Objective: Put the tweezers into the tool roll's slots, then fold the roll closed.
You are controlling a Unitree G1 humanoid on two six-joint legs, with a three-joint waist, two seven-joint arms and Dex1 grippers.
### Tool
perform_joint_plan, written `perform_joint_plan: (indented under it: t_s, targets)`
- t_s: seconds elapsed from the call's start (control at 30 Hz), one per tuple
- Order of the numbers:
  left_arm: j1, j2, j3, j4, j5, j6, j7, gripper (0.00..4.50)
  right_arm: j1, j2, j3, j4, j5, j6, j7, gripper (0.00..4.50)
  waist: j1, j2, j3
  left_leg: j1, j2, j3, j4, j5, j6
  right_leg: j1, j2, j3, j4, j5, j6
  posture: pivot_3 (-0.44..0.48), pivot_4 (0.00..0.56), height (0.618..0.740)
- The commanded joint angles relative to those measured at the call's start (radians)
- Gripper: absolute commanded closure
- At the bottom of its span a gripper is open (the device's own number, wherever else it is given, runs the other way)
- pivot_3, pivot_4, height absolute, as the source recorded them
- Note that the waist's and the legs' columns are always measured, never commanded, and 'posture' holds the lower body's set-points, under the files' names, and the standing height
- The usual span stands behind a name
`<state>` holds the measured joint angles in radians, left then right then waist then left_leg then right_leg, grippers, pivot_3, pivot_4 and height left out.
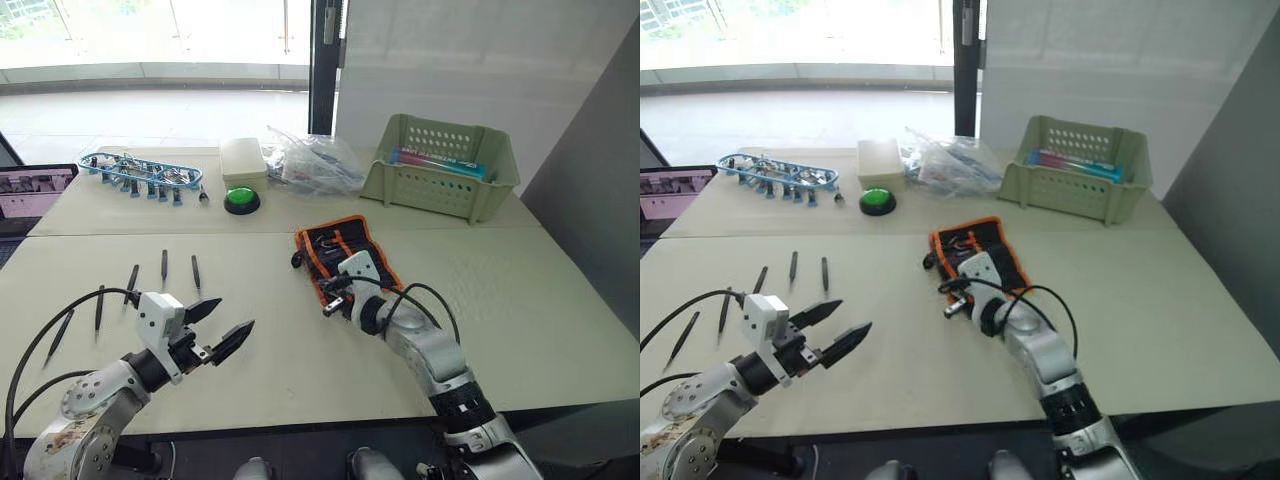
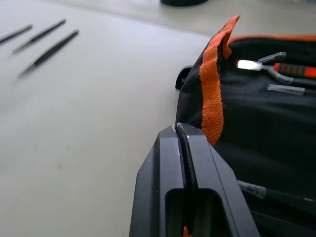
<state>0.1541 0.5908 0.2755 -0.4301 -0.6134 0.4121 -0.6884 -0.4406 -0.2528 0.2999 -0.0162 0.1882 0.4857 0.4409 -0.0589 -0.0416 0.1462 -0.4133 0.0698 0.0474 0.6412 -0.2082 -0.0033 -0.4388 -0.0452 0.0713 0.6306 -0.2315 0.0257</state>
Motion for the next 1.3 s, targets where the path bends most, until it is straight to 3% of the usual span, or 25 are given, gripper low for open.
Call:
perform_joint_plan:
  t_s: [0.03, 0.2, 0.43, 0.7, 0.83, 0.93, 1.03, 1.23, 1.3]
  targets:
    - [-0.029, 0.045, -0.009, 0.036, 0.038, -0.064, -0.086, 0.00, 0.052, -0.089, 0.045, -0.090, -0.065, -0.115, 0.101, 4.46, 0.002, 0.000, 0.000, 0.000, 0.000, 0.000, 0.000, 0.000, 0.000, 0.000, 0.000, 0.000, 0.000, 0.000, 0.000, 0.000, 0.150, 0.740]
    - [-0.144, 0.162, -0.112, 0.238, 0.204, -0.264, -0.283, 0.00, 0.142, -0.208, 0.056, -0.135, -0.111, -0.320, 0.221, 4.46, 0.016, 0.000, 0.000, 0.001, 0.000, 0.000, 0.000, 0.000, 0.000, 0.000, 0.001, 0.000, 0.000, -0.001, -0.001, 0.000, 0.150, 0.740]
    - [-0.498, 0.207, -0.287, 0.606, 0.333, -0.535, -0.586, 0.00, 0.211, -0.313, 0.044, -0.204, -0.138, -0.485, 0.341, 4.46, 0.028, 0.000, 0.000, 0.001, 0.000, 0.001, 0.001, 0.000, 0.000, 0.001, 0.001, 0.000, 0.000, -0.001, -0.001, 0.000, 0.150, 0.740]
    - [-0.935, 0.084, -0.453, 1.078, 0.478, -0.824, -0.797, 0.00, 0.224, -0.345, 0.086, -0.197, -0.268, -0.614, 0.356, 4.46, 0.046, -0.001, 0.000, -0.001, -0.001, 0.001, 0.003, 0.000, 0.000, 0.001, 0.002, 0.001, 0.000, 0.000, 0.001, 0.000, 0.150, 0.740]
    - [-1.108, 0.001, -0.477, 1.300, 0.515, -0.853, -0.851, 0.00, 0.222, -0.331, 0.060, -0.184, -0.265, -0.608, 0.347, 4.46, 0.049, -0.001, 0.000, -0.003, -0.001, 0.000, 0.005, 0.000, 0.000, 0.001, 0.002, 0.000, 0.000, 0.000, 0.001, 0.000, 0.150, 0.740]
    - [-1.244, -0.061, -0.459, 1.472, 0.520, -0.757, -0.859, 0.00, 0.245, -0.284, -0.004, -0.240, -0.149, -0.476, 0.329, 4.46, 0.046, -0.002, 0.000, -0.003, -0.002, -0.001, 0.006, 0.000, 0.000, 0.001, 0.002, 0.001, 0.000, 0.001, 0.002, 0.000, 0.150, 0.740]
    - [-1.312, -0.080, -0.456, 1.573, 0.546, -0.762, -0.862, 0.00, 0.283, -0.231, -0.074, -0.315, -0.011, -0.297, 0.304, 3.64, 0.044, -0.002, 0.000, -0.003, -0.002, -0.002, 0.006, 0.000, 0.000, 0.001, 0.003, 0.000, 0.001, 0.001, 0.002, 0.000, 0.150, 0.740]
    - [-1.364, -0.120, -0.434, 1.658, 0.566, -0.718, -0.868, 0.00, 0.278, -0.125, -0.212, -0.355, 0.119, -0.045, 0.156, 1.56, 0.045, -0.002, 0.000, -0.003, -0.002, -0.003, 0.007, 0.000, 0.000, 0.001, 0.002, 0.000, 0.002, 0.001, 0.002, 0.000, 0.150, 0.740]
    - [-1.370, -0.130, -0.433, 1.679, 0.586, -0.722, -0.846, 0.00, 0.263, -0.114, -0.218, -0.328, 0.105, -0.011, 0.126, 1.56, 0.045, -0.002, 0.000, -0.003, -0.002, -0.003, 0.008, 0.000, 0.000, 0.001, 0.002, 0.000, 0.003, 0.001, 0.002, 0.000, 0.150, 0.740]
